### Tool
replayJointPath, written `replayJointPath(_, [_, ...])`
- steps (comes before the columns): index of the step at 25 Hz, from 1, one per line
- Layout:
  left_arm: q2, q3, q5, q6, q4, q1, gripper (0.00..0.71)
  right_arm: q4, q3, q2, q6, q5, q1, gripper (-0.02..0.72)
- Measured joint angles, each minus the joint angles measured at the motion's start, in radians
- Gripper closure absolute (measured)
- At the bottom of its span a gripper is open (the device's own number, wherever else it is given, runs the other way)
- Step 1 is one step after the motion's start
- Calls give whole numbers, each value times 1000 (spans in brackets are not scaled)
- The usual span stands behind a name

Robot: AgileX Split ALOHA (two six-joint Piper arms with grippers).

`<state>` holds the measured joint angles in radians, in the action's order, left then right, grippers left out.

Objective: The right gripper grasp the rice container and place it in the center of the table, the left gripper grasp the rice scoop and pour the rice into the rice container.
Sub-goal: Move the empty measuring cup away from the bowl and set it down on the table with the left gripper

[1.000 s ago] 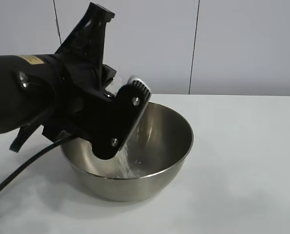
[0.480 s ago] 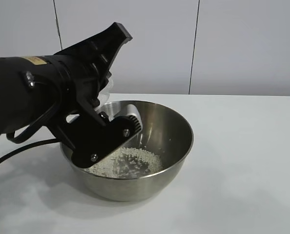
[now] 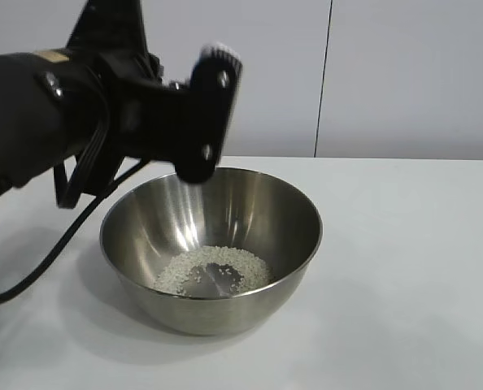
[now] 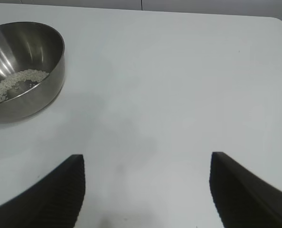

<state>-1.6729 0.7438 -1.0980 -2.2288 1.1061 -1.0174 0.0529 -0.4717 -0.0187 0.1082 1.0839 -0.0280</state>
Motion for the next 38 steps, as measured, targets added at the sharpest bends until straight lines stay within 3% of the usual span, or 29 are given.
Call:
replayJointPath(9, [149,18,-14,679,209,9,701,0,0,0,0,-1,0,201])
replayJointPath(12, [198,6,36,918,213,61,701,0,0,0,0,-1,0,201])
replayJointPath(14, [211,-32,92,1087,185,121,701,0,0,0,0,-1,0,201])
replayJointPath(18, [212,-176,179,1409,-36,238,701,0,0,0,0,-1,0,201])
replayJointPath(24, [212,-387,170,1888,-553,443,701,0,0,0,0,-2,0,201])
replayJointPath(29, [202,-468,158,2096,-837,651,701,0,0,0,0,-2,0,201])
replayJointPath(31, [168,-480,139,2144,-940,713,701,0,0,0,0,-2,0,201])
replayJointPath(34, [80,-485,63,2193,-1043,774,701,0,0,0,0,-2,0,201])
replayJointPath(38, [-61,-485,-30,2215,-1077,799,701,0,0,0,0,-2,0,201])
